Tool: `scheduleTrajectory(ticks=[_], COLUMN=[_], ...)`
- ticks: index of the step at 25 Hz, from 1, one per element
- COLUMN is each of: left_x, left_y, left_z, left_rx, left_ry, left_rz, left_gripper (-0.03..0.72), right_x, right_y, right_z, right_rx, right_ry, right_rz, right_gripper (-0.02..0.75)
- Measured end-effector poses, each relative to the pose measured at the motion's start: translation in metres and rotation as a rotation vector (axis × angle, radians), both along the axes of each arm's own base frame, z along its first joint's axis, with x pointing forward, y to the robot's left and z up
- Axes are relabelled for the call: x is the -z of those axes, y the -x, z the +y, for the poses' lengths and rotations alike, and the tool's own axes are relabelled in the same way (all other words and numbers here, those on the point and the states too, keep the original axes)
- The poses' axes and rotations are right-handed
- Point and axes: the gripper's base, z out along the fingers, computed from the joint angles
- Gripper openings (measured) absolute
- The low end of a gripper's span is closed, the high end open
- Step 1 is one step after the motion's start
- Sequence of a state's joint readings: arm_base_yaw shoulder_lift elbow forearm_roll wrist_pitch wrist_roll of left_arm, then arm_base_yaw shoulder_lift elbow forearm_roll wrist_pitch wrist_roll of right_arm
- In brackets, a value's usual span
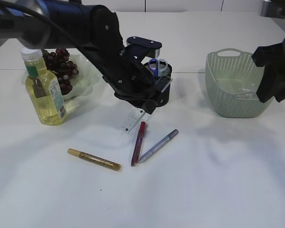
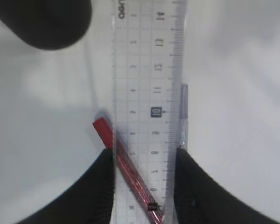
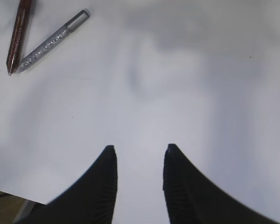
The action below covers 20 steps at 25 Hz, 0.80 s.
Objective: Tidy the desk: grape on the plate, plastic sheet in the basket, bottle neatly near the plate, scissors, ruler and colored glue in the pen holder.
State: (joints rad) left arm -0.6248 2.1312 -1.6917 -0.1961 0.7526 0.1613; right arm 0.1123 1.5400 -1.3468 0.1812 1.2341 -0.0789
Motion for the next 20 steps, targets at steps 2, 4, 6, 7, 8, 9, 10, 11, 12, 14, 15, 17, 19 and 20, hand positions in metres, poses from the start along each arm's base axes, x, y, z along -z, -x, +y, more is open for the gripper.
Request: scheduleTrajectory(ticks=[2,4,6,7,8,9,10,11,12,14,15,17,19,20], left_x=[-0.001,-0.002,-0.005,-0.005,-0.005,-0.005,-0.007,-0.009,-0.013,-0.022,-0.027,-0.037,-0.041,-0.039], left_y=[0.003,0.007,0.008,0.008,0.008,0.007,0.004,0.002,-0.001,-0.006,-0.009,-0.014,-0.018,-0.021], left_z=[0.005,0.009,0.012,0.013,0.014,0.015,0.014,0.014,0.013,0.012,0.012,0.012,0.012,0.011], left_rx=[-0.025,-0.051,-0.078,-0.09,-0.101,-0.11,-0.123,-0.132,-0.144,-0.167,-0.181,-0.208,-0.228,-0.238], left_ry=[0.04,0.084,0.133,0.154,0.173,0.19,0.221,0.24,0.269,0.329,0.363,0.429,0.475,0.493], left_rz=[-0.057,-0.115,-0.192,-0.232,-0.264,-0.296,-0.346,-0.38,-0.426,-0.525,-0.58,-0.688,-0.773,-0.806], left_gripper=[0.278,0.278,0.278,0.278,0.278,0.278,0.278,0.278,0.278,0.278,0.278,0.278,0.278,0.278], right_x=[0.0,0.0,0.0,0.0,0.0,0.0,0.0,0.0,0.0,0.0,0.0,0.0,0.0,0.0], right_y=[0.0,0.0,0.0,0.0,0.0,0.0,0.0,0.0,0.0,0.0,0.0,0.0,0.0,0.0], right_z=[0.0,0.0,0.0,0.0,0.0,0.0,0.0,0.0,0.0,0.0,0.0,0.0,0.0,0.0], right_rx=[0.0,0.0,0.0,0.0,-0.001,-0.002,-0.005,-0.007,-0.008,-0.009,-0.012,-0.014,-0.016,-0.016], right_ry=[0.0,0.001,0.001,0.001,0.002,0.002,0.002,0.003,0.003,0.003,0.004,0.005,0.005,0.005], right_rz=[0.0,0.0,0.0,0.0,0.0,-0.001,-0.001,-0.002,-0.002,-0.002,-0.003,-0.003,-0.003,-0.003], right_gripper=[0.282,0.282,0.282,0.282,0.282,0.282,0.282,0.282,0.282,0.282,0.282,0.282,0.282,0.282])
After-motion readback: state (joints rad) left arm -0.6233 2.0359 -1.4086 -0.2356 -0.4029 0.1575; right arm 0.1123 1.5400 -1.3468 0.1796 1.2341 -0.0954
